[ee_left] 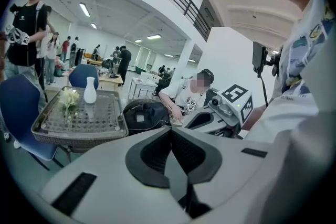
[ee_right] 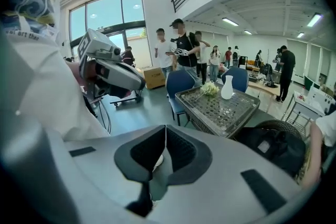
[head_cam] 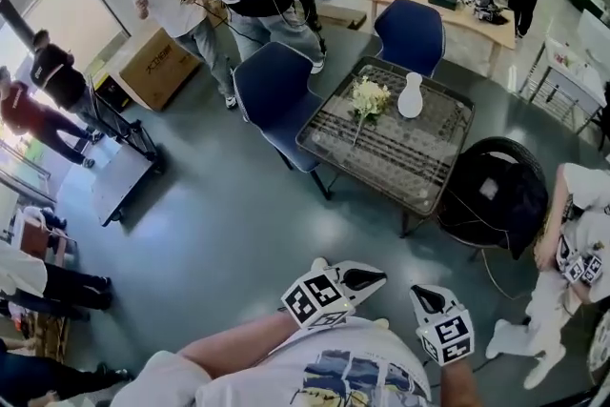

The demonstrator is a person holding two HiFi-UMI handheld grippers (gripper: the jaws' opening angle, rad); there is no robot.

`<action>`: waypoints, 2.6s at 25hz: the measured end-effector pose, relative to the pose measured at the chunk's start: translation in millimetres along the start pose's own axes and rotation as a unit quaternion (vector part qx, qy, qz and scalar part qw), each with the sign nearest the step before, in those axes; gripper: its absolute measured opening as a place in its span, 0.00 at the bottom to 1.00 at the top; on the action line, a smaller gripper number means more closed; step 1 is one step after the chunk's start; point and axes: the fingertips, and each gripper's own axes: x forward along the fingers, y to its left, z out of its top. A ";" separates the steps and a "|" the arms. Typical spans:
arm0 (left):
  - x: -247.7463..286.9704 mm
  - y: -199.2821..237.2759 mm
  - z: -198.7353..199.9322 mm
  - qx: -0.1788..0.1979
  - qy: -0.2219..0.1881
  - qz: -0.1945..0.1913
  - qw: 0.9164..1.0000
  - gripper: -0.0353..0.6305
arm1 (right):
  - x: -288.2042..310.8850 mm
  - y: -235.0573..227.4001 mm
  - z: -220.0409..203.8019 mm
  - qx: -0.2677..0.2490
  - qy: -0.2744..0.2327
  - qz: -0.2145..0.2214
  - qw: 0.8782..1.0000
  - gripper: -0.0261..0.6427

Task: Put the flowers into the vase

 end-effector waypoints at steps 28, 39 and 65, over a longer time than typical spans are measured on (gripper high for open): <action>-120.2 373.6 92.6 -0.065 -0.059 0.085 0.992 0.07 | 375.5 -203.9 264.0 0.075 -0.010 -0.004 0.997 0.24; -85.4 471.1 138.1 -0.107 -0.071 0.188 0.974 0.07 | 542.2 -387.5 296.5 0.158 0.003 -0.016 0.987 0.34; -193.6 567.8 139.0 -0.139 -0.029 0.242 0.960 0.07 | 671.9 -491.8 262.5 0.309 0.082 -0.115 0.941 0.21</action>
